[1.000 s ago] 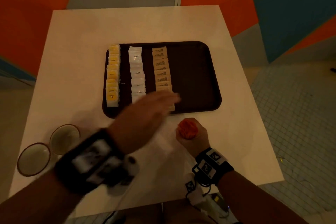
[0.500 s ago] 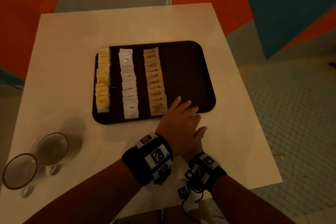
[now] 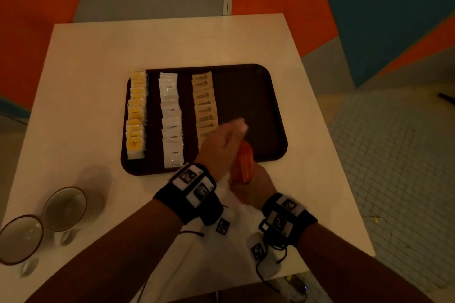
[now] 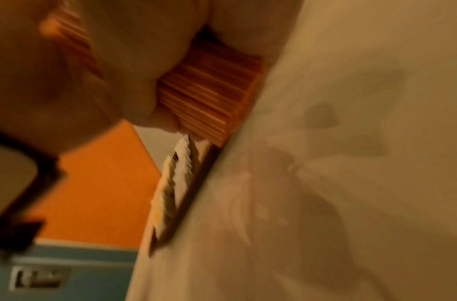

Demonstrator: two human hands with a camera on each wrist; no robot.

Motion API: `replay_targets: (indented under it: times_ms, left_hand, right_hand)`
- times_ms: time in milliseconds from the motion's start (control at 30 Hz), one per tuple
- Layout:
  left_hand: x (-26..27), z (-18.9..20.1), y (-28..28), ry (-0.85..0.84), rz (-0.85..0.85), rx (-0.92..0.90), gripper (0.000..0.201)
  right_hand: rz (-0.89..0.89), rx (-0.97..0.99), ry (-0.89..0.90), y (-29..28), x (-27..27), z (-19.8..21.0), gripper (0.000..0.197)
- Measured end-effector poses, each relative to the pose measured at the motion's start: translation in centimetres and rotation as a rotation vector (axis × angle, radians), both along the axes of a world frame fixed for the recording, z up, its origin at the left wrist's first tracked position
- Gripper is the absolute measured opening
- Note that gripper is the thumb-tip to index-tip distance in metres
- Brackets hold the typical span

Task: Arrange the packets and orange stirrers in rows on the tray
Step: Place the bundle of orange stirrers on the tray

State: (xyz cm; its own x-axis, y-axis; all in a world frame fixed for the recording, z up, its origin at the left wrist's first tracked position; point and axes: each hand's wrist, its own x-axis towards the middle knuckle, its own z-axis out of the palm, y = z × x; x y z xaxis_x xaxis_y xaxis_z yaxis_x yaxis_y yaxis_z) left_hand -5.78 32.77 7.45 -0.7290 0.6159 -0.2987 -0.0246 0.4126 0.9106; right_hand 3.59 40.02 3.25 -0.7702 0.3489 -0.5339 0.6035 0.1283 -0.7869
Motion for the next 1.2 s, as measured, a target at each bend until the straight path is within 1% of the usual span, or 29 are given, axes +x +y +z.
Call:
replay_targets:
  times_ms: [33, 67, 100, 133, 200, 267, 367, 433, 467, 600, 667, 733, 800, 900, 967, 1100, 1200]
  left_hand:
    - [-0.8, -0.2, 0.1, -0.057, 0.105, 0.05, 0.039]
    - [-1.5, -0.6, 0.3, -0.135, 0.168, 0.092, 0.036]
    - [-2.1, -1.1, 0.6, -0.243, 0.195, 0.119, 0.033]
    - [-2.6, -1.6, 1.1, -0.357, 0.193, 0.128, 0.032]
    - [-3.6, -2.6, 2.4, -0.522, 0.157, 0.115, 0.035]
    - [-4.7, -3.2, 3.7, -0.612, 0.157, 0.133, 0.036]
    - [-6.7, -3.9, 5.4, -0.663, 0.207, 0.115, 0.035]
    - [-8.1, -4.3, 6.4, -0.653, 0.245, 0.071, 0.033]
    - [-8.8, -4.7, 6.8, -0.635, 0.25, 0.045, 0.032]
    - [-11.1, -6.1, 8.4, -0.512, 0.216, -0.063, 0.027]
    - [-12.0, -6.7, 9.1, -0.453, 0.218, -0.109, 0.027]
    - [-12.7, -7.3, 9.6, -0.409, 0.216, -0.145, 0.027]
    - [-13.2, -8.4, 9.7, -0.334, 0.189, -0.172, 0.027]
    - [-13.3, -9.3, 9.3, -0.274, 0.143, -0.195, 0.022]
    - [-13.3, -9.0, 9.2, -0.237, 0.108, -0.207, 0.02]
    - [-13.5, -8.7, 9.3, -0.207, 0.137, -0.23, 0.018]
    - [-13.6, -8.5, 9.3, -0.142, 0.125, -0.25, 0.019]
  right_hand:
    - [-0.04, -0.082, 0.004, 0.8, -0.7, 0.5, 0.034]
    - [-0.062, -0.127, 0.016, 1.6, -1.4, 1.0, 0.037]
    - [-0.095, -0.168, 0.046, 2.8, -2.4, 1.3, 0.041]
    - [-0.108, -0.172, 0.064, 3.8, -3.7, 1.6, 0.044]
    - [-0.086, -0.186, 0.065, 5.8, -5.9, 1.5, 0.045]
    - [-0.052, -0.135, 0.025, 7.2, -7.9, 1.0, 0.051]
    - [-0.055, -0.042, -0.042, 8.5, -10.4, 0.1, 0.065]
    - [-0.071, 0.005, -0.078, 9.2, -11.8, -0.5, 0.072]
    - [-0.063, 0.027, -0.094, 9.5, -12.4, -0.8, 0.073]
    - [-0.013, 0.039, -0.128, 10.8, -14.7, -1.6, 0.065]
    - [-0.008, 0.043, -0.11, 11.3, -15.5, -1.6, 0.055]
    - [-0.004, 0.071, -0.08, 11.9, -16.1, -1.3, 0.039]
    - [0.006, 0.127, -0.048, 12.3, -16.3, -1.3, 0.033]
    - [0.023, 0.2, -0.051, 13.0, -16.0, -1.7, 0.033]
    - [0.025, 0.249, -0.073, 13.4, -15.8, -2.5, 0.031]
    - [0.061, 0.411, -0.088, 13.7, -15.4, -3.8, 0.029]
    - [0.033, 0.403, -0.101, 13.9, -15.0, -3.7, 0.034]
